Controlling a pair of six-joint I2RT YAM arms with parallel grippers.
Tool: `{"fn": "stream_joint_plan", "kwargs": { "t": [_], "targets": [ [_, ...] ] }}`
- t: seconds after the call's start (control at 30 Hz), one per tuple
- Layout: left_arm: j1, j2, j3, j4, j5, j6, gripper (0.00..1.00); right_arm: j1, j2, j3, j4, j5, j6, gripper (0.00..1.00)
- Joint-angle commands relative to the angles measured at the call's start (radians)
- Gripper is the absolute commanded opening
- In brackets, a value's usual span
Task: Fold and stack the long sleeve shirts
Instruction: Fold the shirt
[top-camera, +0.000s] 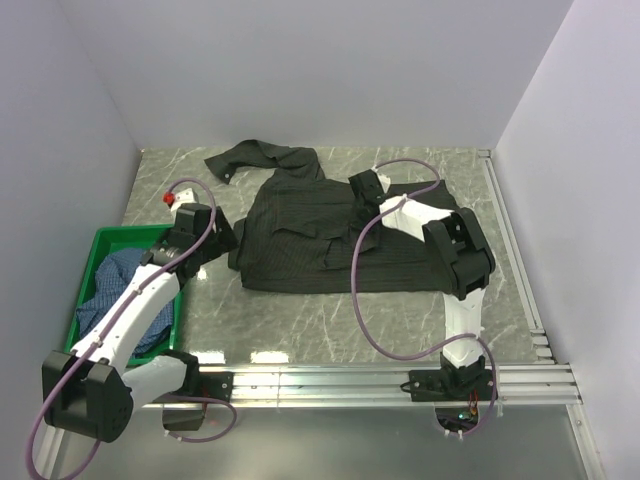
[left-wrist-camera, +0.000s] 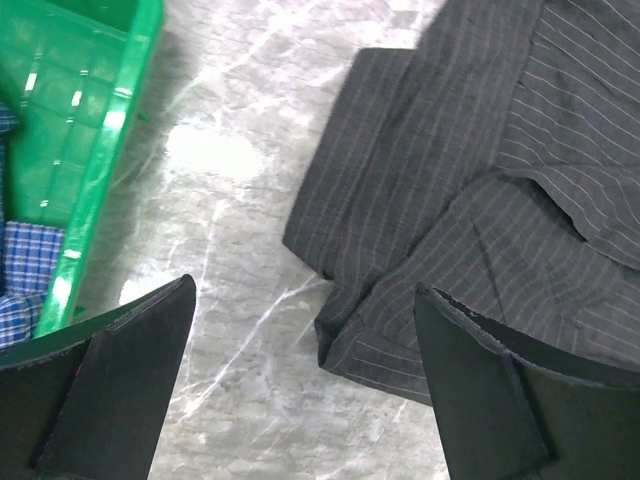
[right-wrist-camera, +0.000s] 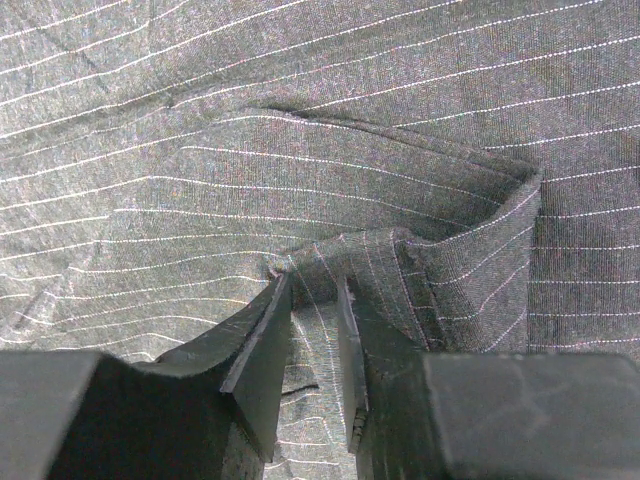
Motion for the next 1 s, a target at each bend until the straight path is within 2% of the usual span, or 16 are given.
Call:
{"fn": "stream_joint_plan", "kwargs": {
  "t": [0.0,0.23,0.33,0.43,0.73,0.97],
  "targets": [
    [0.002,-0.010,-0.015,0.066,0.062,0.029,0.96,0.003,-0.051,-0.020,0.008,0.034,-0.033,0.33],
    [-0.016,0.018,0.003,0.068,0.259,-0.038,0.95,0.065,-0.223,-0.067,-0.065,0.102,-0.234,0.44],
    [-0.041,0.035,0.002,0.085,0.290,-0.080,0.95,0.117,-0.284,-0.102,-0.099,0.142,-0.348,0.54],
    [-0.062,0.073,0.000,0.100,0.290,-0.114,0.98,0.170,-0.287,-0.113,-0.144,0.229,-0.437,0.59],
    [-0.151,0.209,0.007,0.158,0.302,-0.190,0.99,0.223,-0.188,-0.126,-0.154,0.321,-0.537,0.57],
    [-0.180,0.318,-0.015,0.231,0.302,-0.242,0.99,0.271,-0.122,-0.113,-0.157,0.395,-0.596,0.56]
  ]
}}
